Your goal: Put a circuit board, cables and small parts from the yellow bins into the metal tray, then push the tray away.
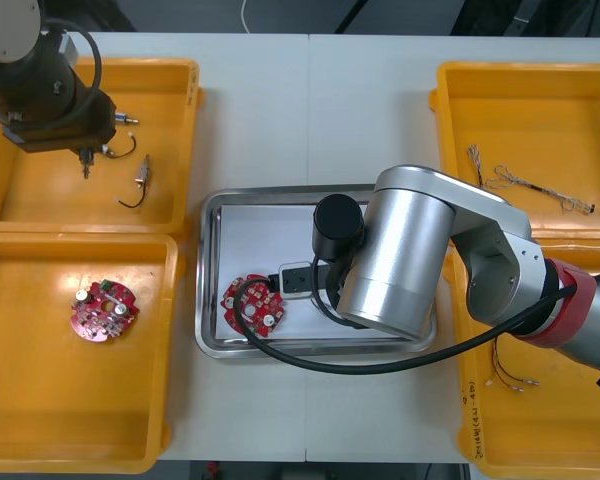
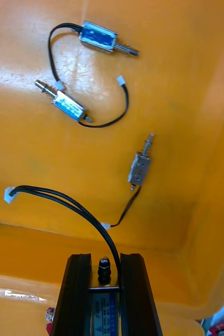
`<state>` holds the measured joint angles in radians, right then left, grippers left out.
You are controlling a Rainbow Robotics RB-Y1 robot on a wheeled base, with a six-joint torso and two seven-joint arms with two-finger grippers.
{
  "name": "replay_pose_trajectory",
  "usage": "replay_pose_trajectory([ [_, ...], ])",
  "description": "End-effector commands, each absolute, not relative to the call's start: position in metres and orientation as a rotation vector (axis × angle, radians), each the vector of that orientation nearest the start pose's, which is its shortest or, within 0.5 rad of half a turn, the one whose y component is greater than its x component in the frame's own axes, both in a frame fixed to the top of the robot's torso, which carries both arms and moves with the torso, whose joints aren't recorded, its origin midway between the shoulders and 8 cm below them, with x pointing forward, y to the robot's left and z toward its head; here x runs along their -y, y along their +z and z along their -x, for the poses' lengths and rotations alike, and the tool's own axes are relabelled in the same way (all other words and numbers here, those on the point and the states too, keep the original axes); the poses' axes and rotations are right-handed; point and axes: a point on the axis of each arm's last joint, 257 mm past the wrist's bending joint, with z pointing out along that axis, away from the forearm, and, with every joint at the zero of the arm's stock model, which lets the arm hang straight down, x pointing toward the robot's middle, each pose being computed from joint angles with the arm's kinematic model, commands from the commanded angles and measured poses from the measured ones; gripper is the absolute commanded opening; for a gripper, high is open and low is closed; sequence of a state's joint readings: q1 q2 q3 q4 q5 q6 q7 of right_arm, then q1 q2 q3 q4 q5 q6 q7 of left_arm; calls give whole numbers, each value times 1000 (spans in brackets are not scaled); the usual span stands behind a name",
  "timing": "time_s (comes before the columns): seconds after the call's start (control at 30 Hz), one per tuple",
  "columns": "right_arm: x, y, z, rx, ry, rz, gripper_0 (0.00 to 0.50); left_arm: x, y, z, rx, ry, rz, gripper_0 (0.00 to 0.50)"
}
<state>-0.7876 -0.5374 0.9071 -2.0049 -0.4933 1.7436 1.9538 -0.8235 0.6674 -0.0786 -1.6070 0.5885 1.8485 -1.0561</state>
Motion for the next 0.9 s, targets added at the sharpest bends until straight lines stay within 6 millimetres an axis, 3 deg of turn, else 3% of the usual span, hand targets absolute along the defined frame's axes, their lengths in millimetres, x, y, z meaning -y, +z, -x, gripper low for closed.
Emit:
replay_pose_trajectory([
  [0.03, 51, -215, -419, -1816, -541, 1941, 500, -306, -93, -521, -2588, 64, 286, 0],
  [0.5, 50, -212, -422, -1811, -555, 1923, 500, -240, -84, -502, -2575, -62, 166, 0],
  [0.77, 62, -202, -428, -1868, -574, 1884, 500, -228, -80, -497, -2571, -91, 128, 0],
  [0.9, 74, -185, -431, -1936, -583, 1826, 500, -227, -80, -496, -2572, -92, 127, 0],
])
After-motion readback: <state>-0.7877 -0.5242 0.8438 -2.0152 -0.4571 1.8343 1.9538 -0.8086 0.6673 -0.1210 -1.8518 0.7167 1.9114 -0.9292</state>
